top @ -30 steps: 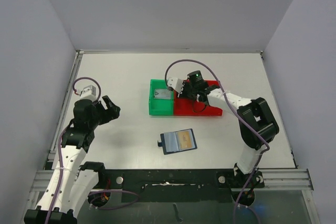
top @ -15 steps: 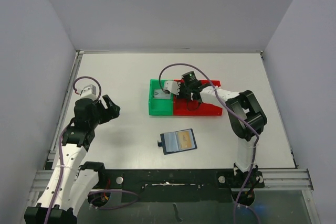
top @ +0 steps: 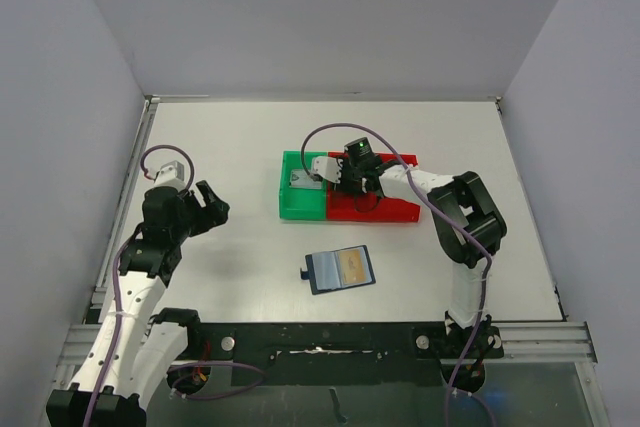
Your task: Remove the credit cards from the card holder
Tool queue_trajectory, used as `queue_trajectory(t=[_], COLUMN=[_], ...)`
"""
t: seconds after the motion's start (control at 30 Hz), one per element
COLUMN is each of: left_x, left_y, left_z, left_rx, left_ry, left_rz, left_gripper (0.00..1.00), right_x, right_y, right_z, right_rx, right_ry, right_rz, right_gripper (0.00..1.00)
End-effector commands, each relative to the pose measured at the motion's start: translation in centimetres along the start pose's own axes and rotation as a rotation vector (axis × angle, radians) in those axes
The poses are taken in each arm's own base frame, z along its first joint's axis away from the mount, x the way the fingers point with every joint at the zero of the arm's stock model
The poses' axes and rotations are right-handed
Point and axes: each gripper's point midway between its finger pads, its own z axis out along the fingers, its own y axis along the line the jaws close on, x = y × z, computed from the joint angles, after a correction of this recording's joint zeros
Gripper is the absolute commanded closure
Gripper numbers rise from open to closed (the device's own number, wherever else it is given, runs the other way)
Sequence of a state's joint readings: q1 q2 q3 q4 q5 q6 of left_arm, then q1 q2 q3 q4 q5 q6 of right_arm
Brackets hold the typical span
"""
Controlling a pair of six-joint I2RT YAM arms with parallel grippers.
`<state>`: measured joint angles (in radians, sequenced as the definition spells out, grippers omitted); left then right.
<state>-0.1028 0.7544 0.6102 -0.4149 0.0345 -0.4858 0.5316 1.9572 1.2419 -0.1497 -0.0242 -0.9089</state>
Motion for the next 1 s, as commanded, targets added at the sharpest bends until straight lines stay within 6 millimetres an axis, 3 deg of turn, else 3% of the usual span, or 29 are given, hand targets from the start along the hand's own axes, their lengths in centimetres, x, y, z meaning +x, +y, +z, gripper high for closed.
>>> queue_trajectory(t=[0.0,0.83,0.9,0.97], left_x=[-1.9,-1.4,-1.3,-1.3], left_y=[-0.8,-1.2,-1.2,-1.2], left_z=[-0.1,0.1,0.1,0.2], left_rx=[0.028,0.051,0.052,0.054], left_ry=[-0.063,-0.027,-0.025,-0.021], left_rz=[0.016,0.027,0.027,0.027], left_gripper=[0.26,0.26,0.26,0.26], right_x=[-1.5,-2.4,-2.4,-2.3], right_y=[-2.1,-3.4,-3.5,-3.7], right_z=[-0.9,-1.9,-1.9,-1.9], right_rx=[0.056,0.073,0.077,0.083], right_ry=[-0.052,-0.105,-0.103,-0.095], right_rz=[0.018,0.087,0.088,0.094], right_gripper=[0.58,0.45,0.33,0.3])
